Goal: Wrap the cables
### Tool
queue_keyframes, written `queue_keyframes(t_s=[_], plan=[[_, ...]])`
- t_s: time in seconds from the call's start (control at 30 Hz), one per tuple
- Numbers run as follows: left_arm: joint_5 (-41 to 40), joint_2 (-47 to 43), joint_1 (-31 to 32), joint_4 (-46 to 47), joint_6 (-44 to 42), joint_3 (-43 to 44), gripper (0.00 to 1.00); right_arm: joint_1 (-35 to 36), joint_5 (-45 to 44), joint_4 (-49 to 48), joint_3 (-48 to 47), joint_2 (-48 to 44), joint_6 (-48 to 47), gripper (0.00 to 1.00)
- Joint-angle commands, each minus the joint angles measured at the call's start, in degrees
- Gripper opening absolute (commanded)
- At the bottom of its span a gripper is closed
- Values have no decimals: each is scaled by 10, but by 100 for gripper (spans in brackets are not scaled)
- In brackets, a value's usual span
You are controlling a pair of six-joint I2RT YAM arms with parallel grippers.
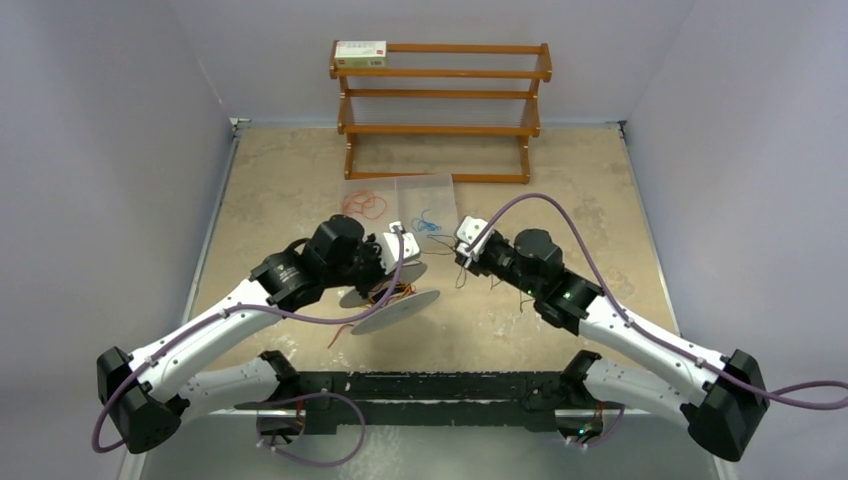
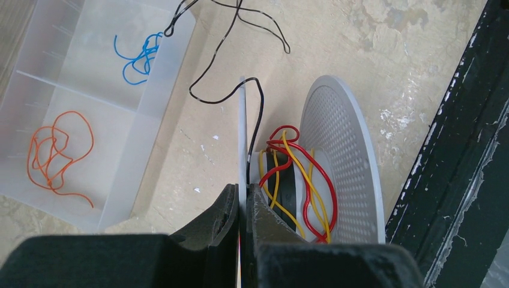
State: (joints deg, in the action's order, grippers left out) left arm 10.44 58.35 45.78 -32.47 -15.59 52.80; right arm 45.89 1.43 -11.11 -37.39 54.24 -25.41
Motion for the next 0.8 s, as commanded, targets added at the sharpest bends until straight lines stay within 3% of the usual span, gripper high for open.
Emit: queue_keyframes(t_s=[0.0,0.37,0.77], plan=[[-8,-24,-2,52,4,-5,0,-6,65,-54,-33,21,51,47],[-1,-31,-2,51,5,-5,0,-7,84,-94,-59,87,84,45],[3,-56,-2,62,19,-21,0,-68,-21,-27,-52,-1,28,52]])
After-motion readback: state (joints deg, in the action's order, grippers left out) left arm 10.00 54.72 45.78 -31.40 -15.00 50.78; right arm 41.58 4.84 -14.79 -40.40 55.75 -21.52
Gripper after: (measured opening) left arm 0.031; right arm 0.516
